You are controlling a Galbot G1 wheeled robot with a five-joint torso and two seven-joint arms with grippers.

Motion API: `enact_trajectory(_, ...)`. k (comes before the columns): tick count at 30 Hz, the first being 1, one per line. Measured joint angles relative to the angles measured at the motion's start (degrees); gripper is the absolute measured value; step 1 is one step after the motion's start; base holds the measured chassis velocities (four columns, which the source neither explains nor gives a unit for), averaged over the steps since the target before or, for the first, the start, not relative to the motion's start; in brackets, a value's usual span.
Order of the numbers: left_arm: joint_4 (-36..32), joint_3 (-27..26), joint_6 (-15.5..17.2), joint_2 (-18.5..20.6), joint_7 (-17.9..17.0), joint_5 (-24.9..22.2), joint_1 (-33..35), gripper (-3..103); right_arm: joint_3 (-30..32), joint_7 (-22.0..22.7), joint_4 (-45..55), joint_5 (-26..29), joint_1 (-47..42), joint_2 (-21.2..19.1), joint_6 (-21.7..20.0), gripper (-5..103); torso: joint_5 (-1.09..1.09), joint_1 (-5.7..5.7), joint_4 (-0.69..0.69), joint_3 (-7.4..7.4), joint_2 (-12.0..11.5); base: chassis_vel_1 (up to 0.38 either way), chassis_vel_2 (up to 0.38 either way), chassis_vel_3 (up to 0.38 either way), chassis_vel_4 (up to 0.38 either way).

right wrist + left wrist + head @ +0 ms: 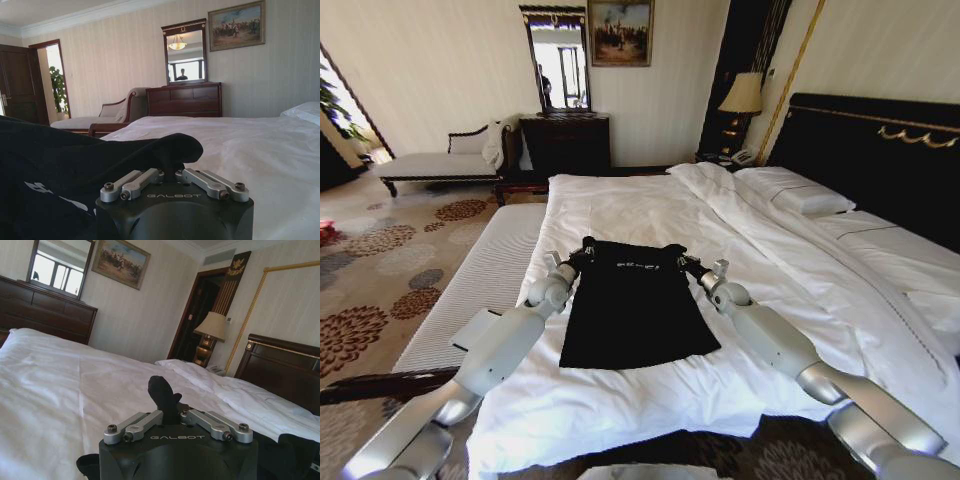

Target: Fold the clothes on the bed.

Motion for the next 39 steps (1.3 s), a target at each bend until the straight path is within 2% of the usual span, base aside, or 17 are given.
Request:
enact_trajectory(3, -5.2, -1.9, 0.0, 3.1, 0.5, 0.4, 4.8, 3, 1.9, 0.4, 4.5, -1.3, -2.7, -1.0, 1.2, 3, 0.01, 0.00, -0.01, 0.00, 0.0, 0.000, 0.000, 0.000, 0.000)
enact_trajectory(9, -10.5, -4.6, -0.6, 5.7, 2.2, 2.7, 12.2, 3, 5.9, 0.5, 9.5, -2.2, -7.3, -2.8, 2.2, 3, 0.01, -0.01, 0.00, 0.00, 0.0, 0.000, 0.000, 0.000, 0.000)
enact_trajectory(16, -16.0, -7.4, -1.4, 6.4, 2.9, 5.7, 21.0, 3, 13.0, -0.2, 14.5, -6.7, -18.0, -4.0, 4.4, 3, 0.03, 0.01, -0.03, 0.00, 0.0, 0.000, 0.000, 0.000, 0.000)
enact_trajectory(22, -17.9, -8.4, -2.0, 7.2, 3.6, 8.1, 25.1, 3, 16.9, -1.5, 15.3, -9.8, -24.2, -3.8, 6.8, 3, 0.01, 0.00, -0.03, 0.00, 0.0, 0.000, 0.000, 0.000, 0.000)
enact_trajectory(33, -21.0, -12.5, -4.0, 6.3, 4.5, 13.2, 35.0, 3, 24.8, -2.8, 17.8, -16.9, -34.2, -1.1, 11.3, 3, 0.00, 0.01, -0.01, 0.00, 0.0, 0.000, 0.000, 0.000, 0.000)
enact_trajectory(39, -22.7, -13.8, -4.8, 5.7, 5.0, 16.0, 40.4, 3, 27.2, -3.3, 18.9, -20.3, -38.7, 0.1, 13.4, 3, 0.02, 0.01, -0.01, 0.00, 0.0, 0.000, 0.000, 0.000, 0.000)
